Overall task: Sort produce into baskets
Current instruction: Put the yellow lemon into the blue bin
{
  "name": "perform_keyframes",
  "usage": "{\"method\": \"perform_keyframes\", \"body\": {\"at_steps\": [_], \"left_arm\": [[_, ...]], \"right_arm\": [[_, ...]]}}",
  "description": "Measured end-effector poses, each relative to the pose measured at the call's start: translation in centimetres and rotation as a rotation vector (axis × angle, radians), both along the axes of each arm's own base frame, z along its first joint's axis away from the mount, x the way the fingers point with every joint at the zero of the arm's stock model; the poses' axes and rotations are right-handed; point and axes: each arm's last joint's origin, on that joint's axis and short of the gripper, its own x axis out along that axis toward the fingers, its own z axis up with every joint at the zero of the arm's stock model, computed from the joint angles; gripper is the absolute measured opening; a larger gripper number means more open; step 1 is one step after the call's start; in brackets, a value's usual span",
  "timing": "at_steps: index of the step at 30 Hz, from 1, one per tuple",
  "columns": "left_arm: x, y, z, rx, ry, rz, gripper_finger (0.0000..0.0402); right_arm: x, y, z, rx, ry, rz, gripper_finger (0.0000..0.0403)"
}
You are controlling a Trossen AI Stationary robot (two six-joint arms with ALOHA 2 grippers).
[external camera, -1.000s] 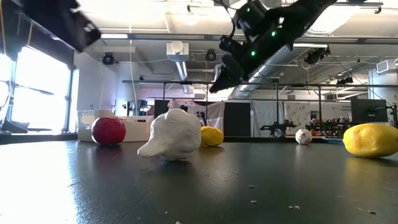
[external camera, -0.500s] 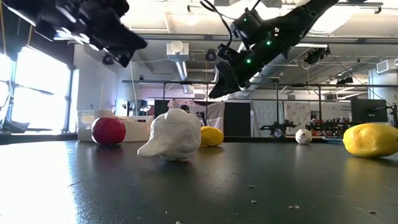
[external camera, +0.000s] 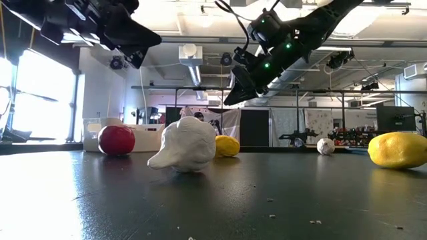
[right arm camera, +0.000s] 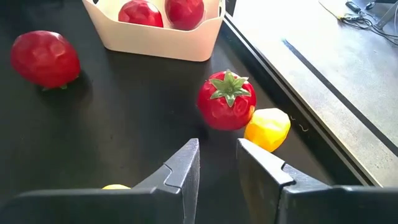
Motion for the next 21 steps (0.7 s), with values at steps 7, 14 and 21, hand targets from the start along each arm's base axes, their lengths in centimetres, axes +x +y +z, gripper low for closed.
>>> {"method": "perform_keyframes", "body": {"at_steps": [7, 14, 21], "left_arm": [[0.1, 0.0, 0.2, 0.009, -0.024, 0.007, 0.0000], [0.1, 0.9, 0.5, 0.012, -0.056, 0.047, 0.0000], [0.1, 2.2, 0.7, 0.060, -0.082, 0.097, 0.0000]], "right_arm": [[0.0, 0.0, 0.0, 0.000, 0.000, 0.000, 0.0097], [0.0, 0.0, 0.0, 0.000, 0.000, 0.000, 0.0097], [0.0, 0.0, 0.0, 0.000, 0.000, 0.000, 0.0097]]}}
